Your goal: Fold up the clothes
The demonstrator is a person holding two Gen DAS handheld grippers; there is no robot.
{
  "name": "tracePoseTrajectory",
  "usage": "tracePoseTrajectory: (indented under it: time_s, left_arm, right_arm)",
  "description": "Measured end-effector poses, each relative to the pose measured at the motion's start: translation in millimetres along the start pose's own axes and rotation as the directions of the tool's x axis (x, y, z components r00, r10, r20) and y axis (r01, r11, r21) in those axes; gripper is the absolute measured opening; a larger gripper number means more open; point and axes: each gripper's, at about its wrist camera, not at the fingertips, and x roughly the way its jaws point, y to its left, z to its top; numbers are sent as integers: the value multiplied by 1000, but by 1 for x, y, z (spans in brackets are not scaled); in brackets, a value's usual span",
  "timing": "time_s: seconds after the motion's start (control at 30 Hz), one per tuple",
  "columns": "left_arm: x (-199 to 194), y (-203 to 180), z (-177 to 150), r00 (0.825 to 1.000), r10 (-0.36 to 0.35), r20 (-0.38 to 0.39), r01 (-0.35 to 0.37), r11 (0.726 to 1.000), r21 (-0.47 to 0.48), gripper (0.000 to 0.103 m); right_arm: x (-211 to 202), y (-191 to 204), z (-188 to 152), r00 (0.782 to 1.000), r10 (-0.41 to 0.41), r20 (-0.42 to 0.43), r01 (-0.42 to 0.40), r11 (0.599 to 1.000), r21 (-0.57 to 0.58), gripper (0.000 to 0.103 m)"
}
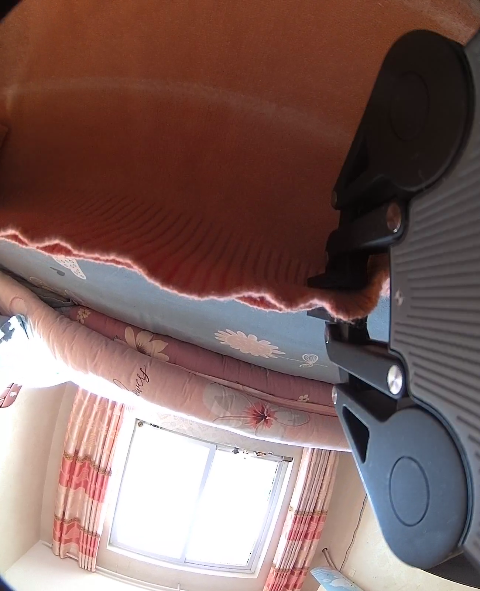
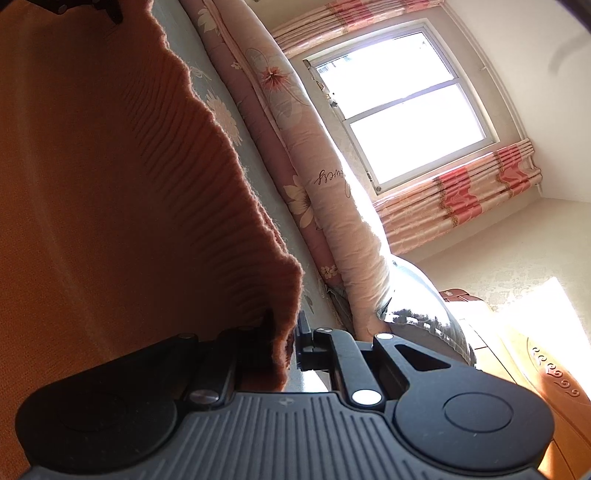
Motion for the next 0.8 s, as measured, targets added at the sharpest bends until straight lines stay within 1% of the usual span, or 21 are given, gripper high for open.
tracePoseTrajectory:
  time_s: [0.1,0.2,0.3,0.43,0.47,0.5,0.53,0.57,0.6,0.63,0.67,0.7,0.8]
  left_arm:
    - [9,0,0,1000,-10,-13,10,1000,-10,10]
    - [19,3,2,999,-36,-29,36,999,-28,10]
    - [28,4,4,997,-65,-30,64,997,-36,15]
    - [40,6,7,994,-104,-31,103,994,-47,15]
    - [43,6,8,993,-114,-31,112,992,-50,17]
    - [46,6,9,992,-123,-31,122,991,-52,20]
    - [47,8,9,991,-128,-29,126,990,-61,23]
    - [46,11,10,991,-131,-21,129,989,-77,29]
    - [46,15,10,991,-134,-11,133,986,-96,38]
    - [45,20,10,991,-136,-3,135,984,-116,43]
    - [44,25,10,990,-138,5,137,981,-138,50]
    - [42,30,10,990,-142,14,142,977,-157,51]
    - [35,45,8,984,-175,41,180,959,-218,51]
  right_arm:
    - [8,0,4,1000,2,4,-2,1000,-7,11]
    - [15,1,8,1000,7,4,-7,1000,-21,11]
    - [25,5,10,999,39,-19,-39,999,-25,11]
    - [36,12,8,998,59,-35,-60,998,-28,13]
    - [37,12,9,997,61,-37,-62,998,-23,20]
    - [37,12,10,998,54,-34,-55,998,-17,29]
    - [37,11,10,998,48,-31,-49,999,-8,33]
    - [37,8,11,999,45,-29,-45,999,8,48]
    - [37,4,12,999,43,-26,-42,999,23,63]
    - [37,0,12,999,46,-17,-46,998,41,68]
    - [37,-5,11,998,54,-11,-53,997,62,75]
    - [39,-12,10,997,73,-11,-72,993,94,79]
    - [42,-32,5,989,145,-1,-142,973,184,79]
